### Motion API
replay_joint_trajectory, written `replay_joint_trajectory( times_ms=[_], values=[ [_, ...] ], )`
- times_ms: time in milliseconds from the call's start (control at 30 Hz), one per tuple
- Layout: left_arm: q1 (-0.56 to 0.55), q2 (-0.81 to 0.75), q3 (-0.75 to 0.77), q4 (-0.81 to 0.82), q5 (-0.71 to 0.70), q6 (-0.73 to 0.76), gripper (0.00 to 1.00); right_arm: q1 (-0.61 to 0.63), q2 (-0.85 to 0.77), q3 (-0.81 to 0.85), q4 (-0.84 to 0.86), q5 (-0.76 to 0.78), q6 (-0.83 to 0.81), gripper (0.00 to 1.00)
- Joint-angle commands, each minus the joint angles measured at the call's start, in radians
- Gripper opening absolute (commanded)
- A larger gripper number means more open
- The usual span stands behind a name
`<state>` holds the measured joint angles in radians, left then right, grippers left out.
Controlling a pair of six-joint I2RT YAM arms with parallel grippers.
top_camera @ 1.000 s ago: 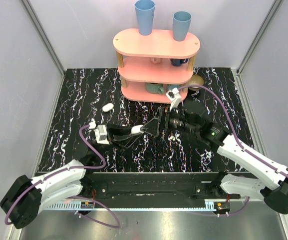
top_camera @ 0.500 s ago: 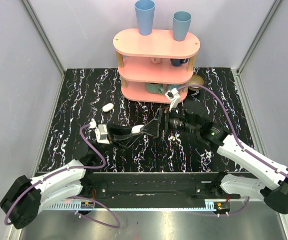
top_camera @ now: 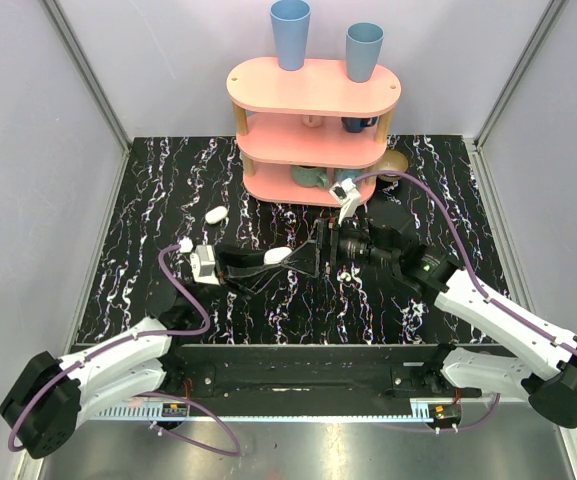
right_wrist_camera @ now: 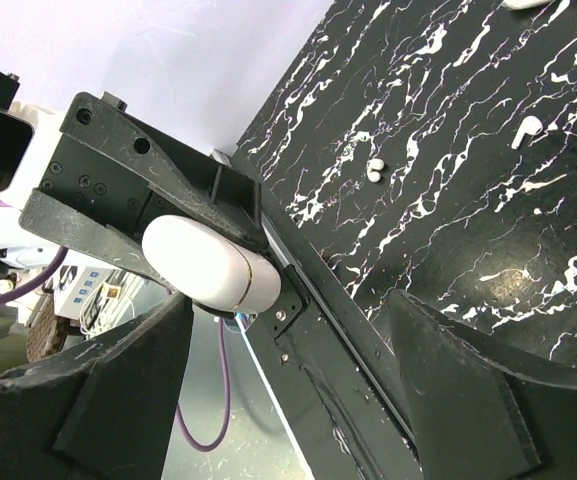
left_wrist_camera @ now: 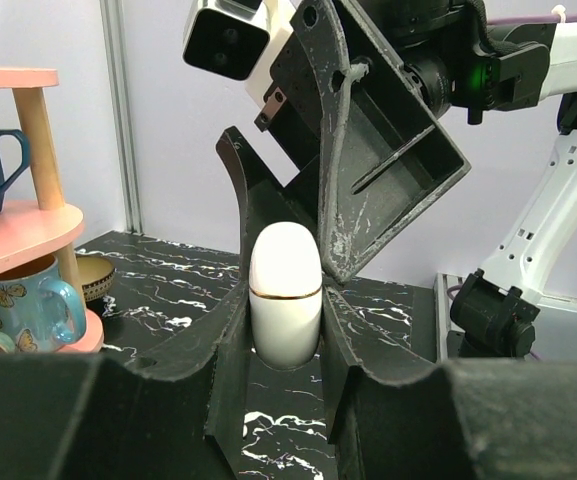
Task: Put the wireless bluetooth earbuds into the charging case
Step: Open the charging case.
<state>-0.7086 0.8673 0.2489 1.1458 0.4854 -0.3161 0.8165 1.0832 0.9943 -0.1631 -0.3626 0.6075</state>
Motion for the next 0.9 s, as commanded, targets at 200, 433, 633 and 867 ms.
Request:
replay_joint_trajectory(
  times_ms=[200, 433, 633, 867],
  values=[
    [-0.003, -0.097, 0.020, -0.040, 0.113, 0.026, 0.00, 0.003, 0.006, 0.000, 0.096, 0.050, 0.044, 0.86],
    [-0.005, -0.123, 0.018, -0.090, 0.139, 0.051, 0.00, 0.003, 0.020, 0.012, 0.112, 0.048, 0.057, 0.87],
    [-0.005, -0.134, 0.006, -0.095, 0.101, 0.054, 0.00, 0.003, 0.037, 0.023, 0.120, 0.010, 0.057, 0.87],
    [-0.005, -0.142, -0.011, -0.143, 0.004, 0.071, 0.00, 0.003, 0.009, 0.018, 0.152, -0.032, 0.058, 0.88]
  ],
)
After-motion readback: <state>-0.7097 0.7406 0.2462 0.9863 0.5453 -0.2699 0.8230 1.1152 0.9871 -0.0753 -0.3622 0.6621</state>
